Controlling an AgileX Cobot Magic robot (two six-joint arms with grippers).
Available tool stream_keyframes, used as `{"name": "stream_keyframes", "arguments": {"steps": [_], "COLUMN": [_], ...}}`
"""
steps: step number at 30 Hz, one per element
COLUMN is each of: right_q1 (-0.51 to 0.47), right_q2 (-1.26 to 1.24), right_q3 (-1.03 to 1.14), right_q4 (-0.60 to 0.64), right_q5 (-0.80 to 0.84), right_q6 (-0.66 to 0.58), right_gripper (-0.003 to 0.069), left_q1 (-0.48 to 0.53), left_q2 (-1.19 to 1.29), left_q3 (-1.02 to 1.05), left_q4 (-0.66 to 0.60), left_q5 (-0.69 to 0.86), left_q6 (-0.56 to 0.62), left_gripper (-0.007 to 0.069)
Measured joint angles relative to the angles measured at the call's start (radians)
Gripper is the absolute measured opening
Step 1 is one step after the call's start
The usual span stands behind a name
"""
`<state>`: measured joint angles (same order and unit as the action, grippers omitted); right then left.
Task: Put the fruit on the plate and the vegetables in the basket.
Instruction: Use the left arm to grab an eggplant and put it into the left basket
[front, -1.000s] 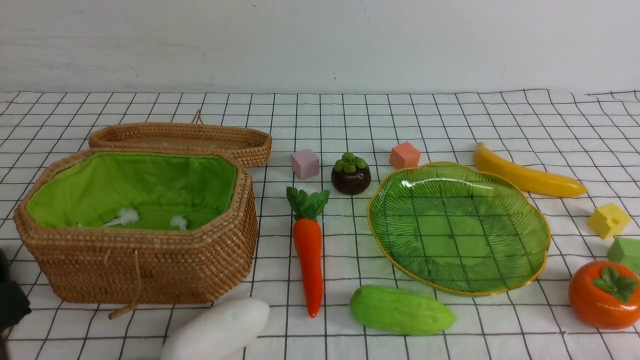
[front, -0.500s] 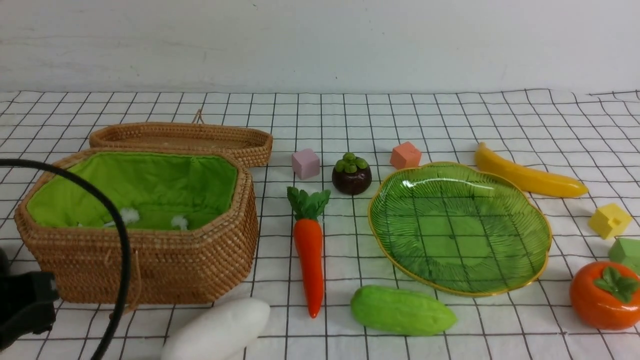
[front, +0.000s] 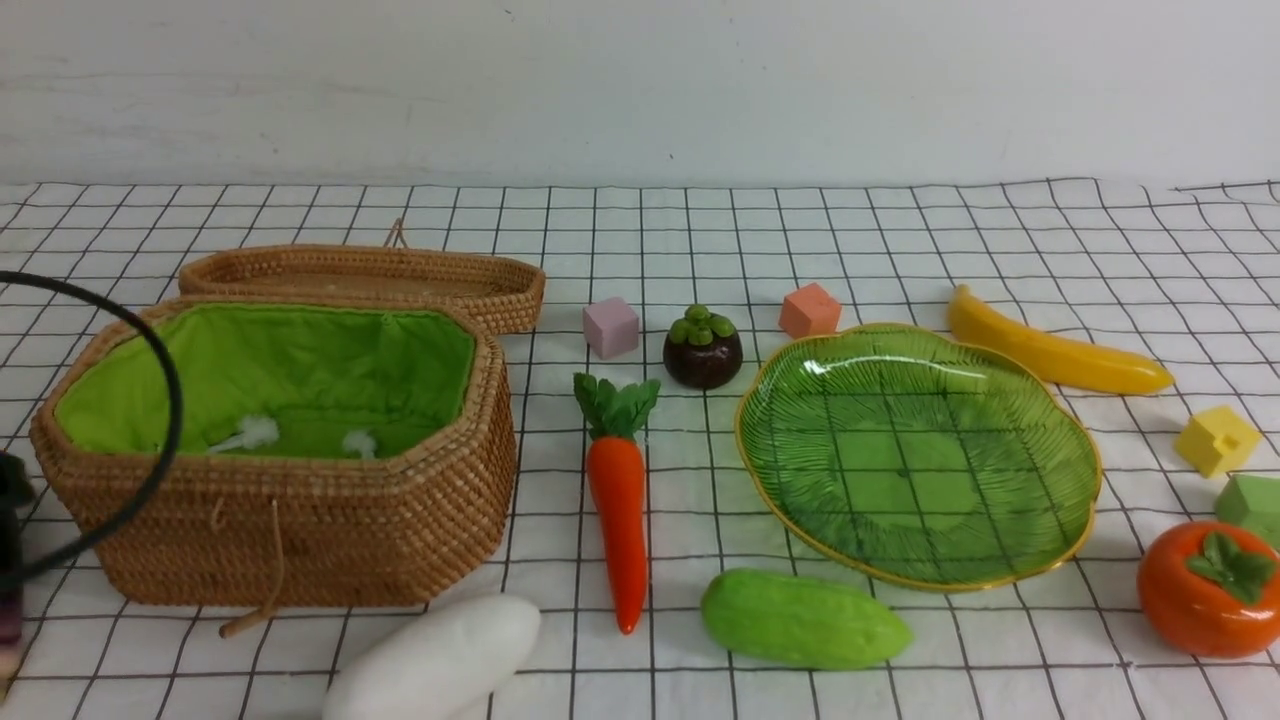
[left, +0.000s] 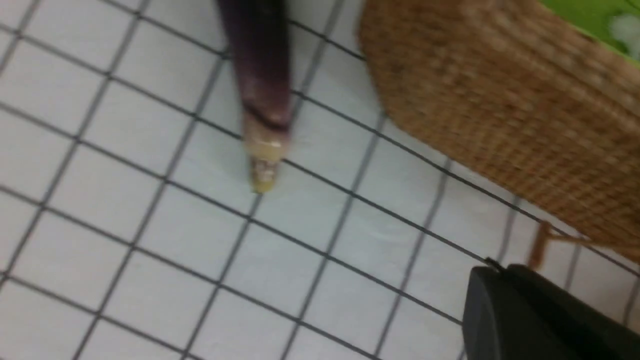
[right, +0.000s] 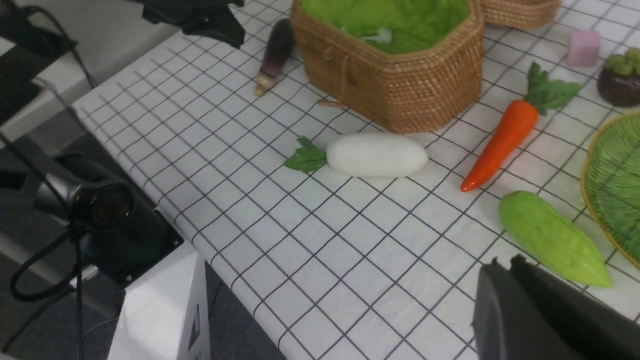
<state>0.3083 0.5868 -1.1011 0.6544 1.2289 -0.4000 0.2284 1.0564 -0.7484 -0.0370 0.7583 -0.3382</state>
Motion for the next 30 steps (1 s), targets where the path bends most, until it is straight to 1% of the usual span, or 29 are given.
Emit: {"name": "stream_keyframes", "arguments": {"steps": [2,7,10,12,15,16,17,19,22,24,26,28,30], "right_q1": [0.043,0.083,0.099,0.1,0.1,0.1,0.1,0.1,0.1,0.1,0.1,0.1,0.101], "right_q2": [0.004,0.007,0.007,0.007,0.007,0.007,0.007,0.007,0.007,0.007,0.007,0.007,0.007], "right_q3": [-0.003,-0.003,-0.003,-0.003,-0.003,-0.003,-0.003,-0.003,-0.003,-0.003,-0.003,-0.003,-0.003], "right_q4": [-0.015,-0.063,-0.088,-0.091,-0.095,-0.096,-0.099,-0.1,-0.1,-0.1,-0.1,-0.1,-0.1], "right_q5": [0.009,0.019,0.019,0.02,0.023,0.023,0.024,0.024,0.024,0.025,0.025,0.025,0.025], "right_q6": [-0.023,-0.034,-0.034,-0.034,-0.034,-0.034,-0.034,-0.034,-0.034,-0.034,-0.034,-0.034,-0.034], "right_gripper": [0.0036,0.0036,0.0036,0.0036,0.0036,0.0036,0.0036,0.0036,0.0036,0.0036,0.0036,0.0038,0.0038], "left_q1": [0.077,0.093,0.093,0.093,0.093,0.093,0.093,0.093,0.093,0.093,0.093,0.093,0.093], "left_q2": [0.018,0.064,0.142,0.199,0.298,0.298,0.35,0.403,0.46,0.483,0.492,0.507,0.522], "left_q3": [0.003,0.021,0.023,0.023,0.023,0.023,0.023,0.023,0.023,0.023,0.023,0.023,0.023], "left_q4": [-0.001,0.018,0.08,0.102,0.109,0.109,0.11,0.11,0.11,0.112,0.115,0.127,0.143], "left_q5": [-0.015,-0.077,-0.108,-0.11,-0.136,-0.136,-0.16,-0.192,-0.251,-0.293,-0.327,-0.36,-0.38], "left_q6": [-0.002,-0.003,-0.004,-0.004,-0.004,-0.004,-0.004,-0.004,-0.004,-0.004,-0.004,-0.004,-0.004], "left_gripper": [-0.0013,-0.0013,0.0008,0.0061,0.0183,0.0183,0.025,0.0339,0.0434,0.046,0.0463,0.045,0.0421]}}
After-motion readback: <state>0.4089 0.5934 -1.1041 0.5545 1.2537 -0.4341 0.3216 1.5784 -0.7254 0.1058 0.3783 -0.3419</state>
